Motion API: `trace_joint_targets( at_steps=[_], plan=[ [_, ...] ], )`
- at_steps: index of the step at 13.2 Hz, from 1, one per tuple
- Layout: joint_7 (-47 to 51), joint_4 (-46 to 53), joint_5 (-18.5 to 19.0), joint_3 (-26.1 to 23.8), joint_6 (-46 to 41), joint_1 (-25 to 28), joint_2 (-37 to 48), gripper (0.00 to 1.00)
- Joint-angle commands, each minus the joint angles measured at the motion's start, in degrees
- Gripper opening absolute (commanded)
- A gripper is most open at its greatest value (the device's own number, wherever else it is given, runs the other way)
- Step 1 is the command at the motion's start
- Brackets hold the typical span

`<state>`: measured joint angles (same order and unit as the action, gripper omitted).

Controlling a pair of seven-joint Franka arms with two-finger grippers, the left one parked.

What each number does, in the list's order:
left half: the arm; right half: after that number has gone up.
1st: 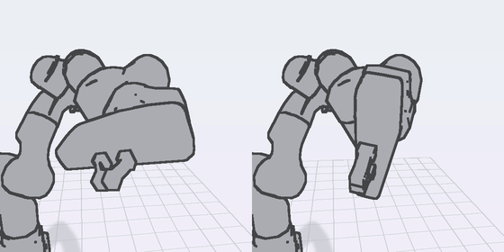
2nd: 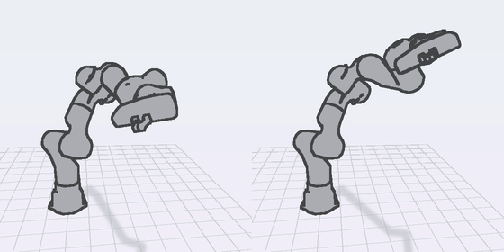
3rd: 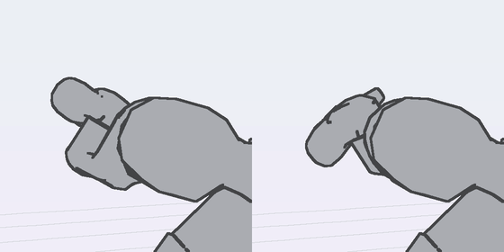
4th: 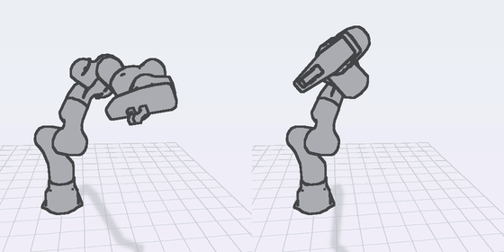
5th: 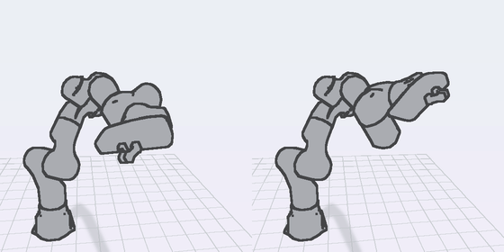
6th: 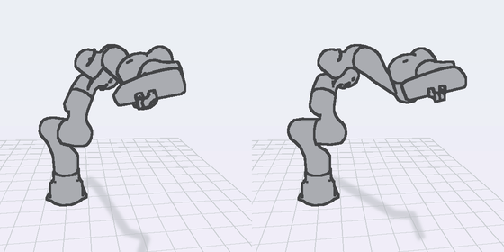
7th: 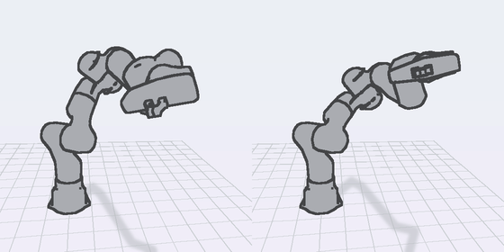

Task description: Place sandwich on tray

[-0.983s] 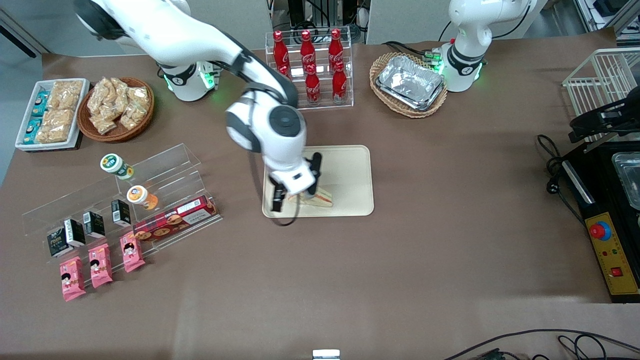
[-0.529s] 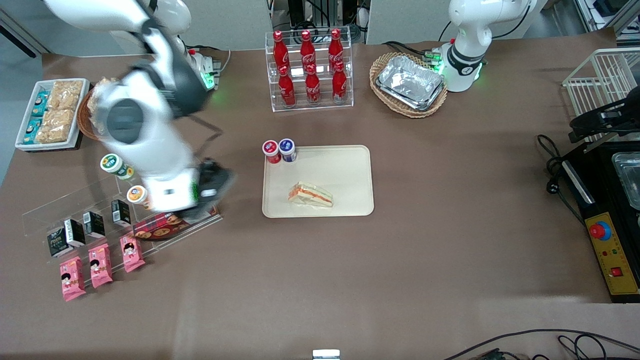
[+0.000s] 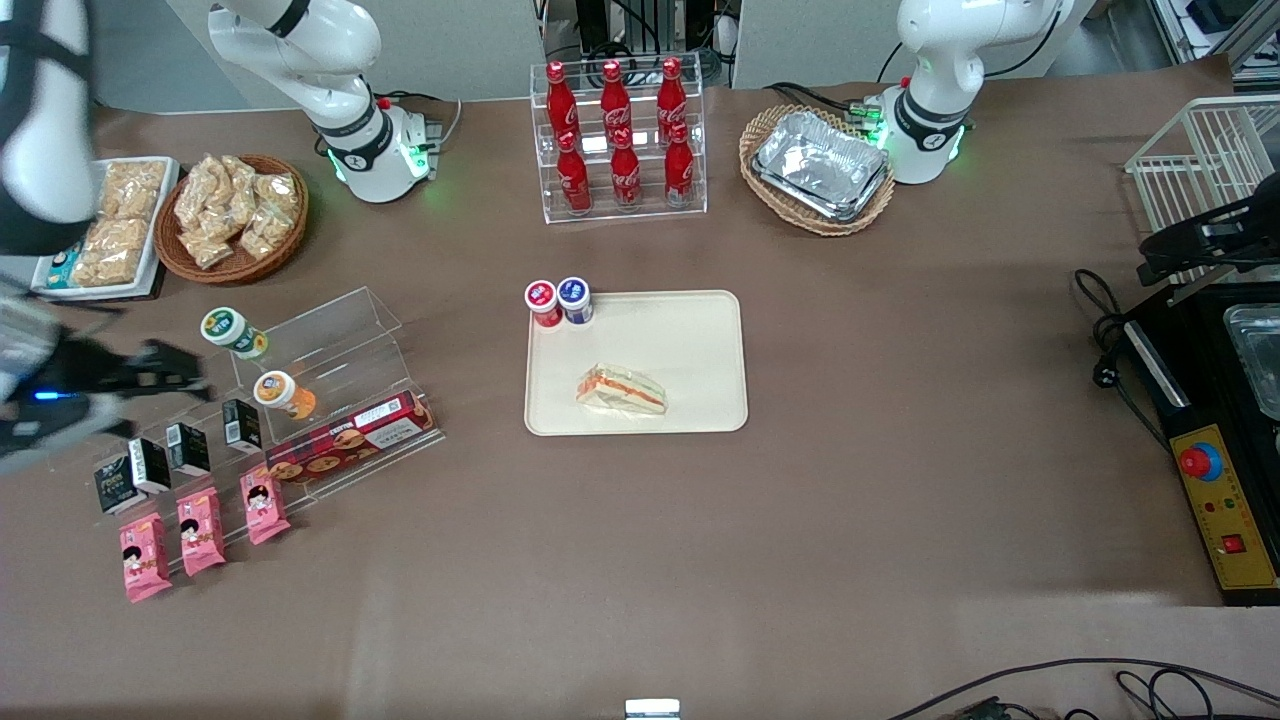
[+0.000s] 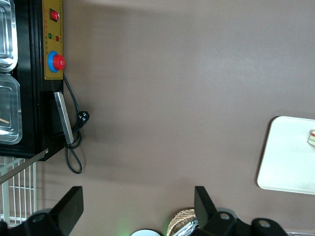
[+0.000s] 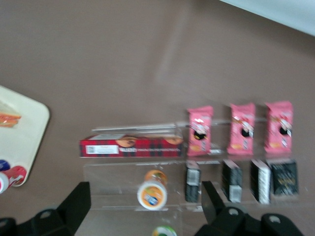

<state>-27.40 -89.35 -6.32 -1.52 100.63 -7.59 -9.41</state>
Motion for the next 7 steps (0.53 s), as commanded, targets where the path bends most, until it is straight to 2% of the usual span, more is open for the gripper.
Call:
trace_joint_targets(
  at_steps=[1, 3, 5, 7],
  plan=[
    [1.3, 0.9, -1.7, 5.8, -5.7, 0.2, 1.4, 1.00],
    [3.2, 1.2, -1.6, 10.1, -7.8, 0.6, 3.0, 1.00],
    [7.8, 1.3, -0.6, 11.0, -10.4, 0.4, 4.8, 1.00],
    [13.2, 1.3, 3.3, 10.8, -13.3, 0.7, 7.3, 1.00]
  ],
)
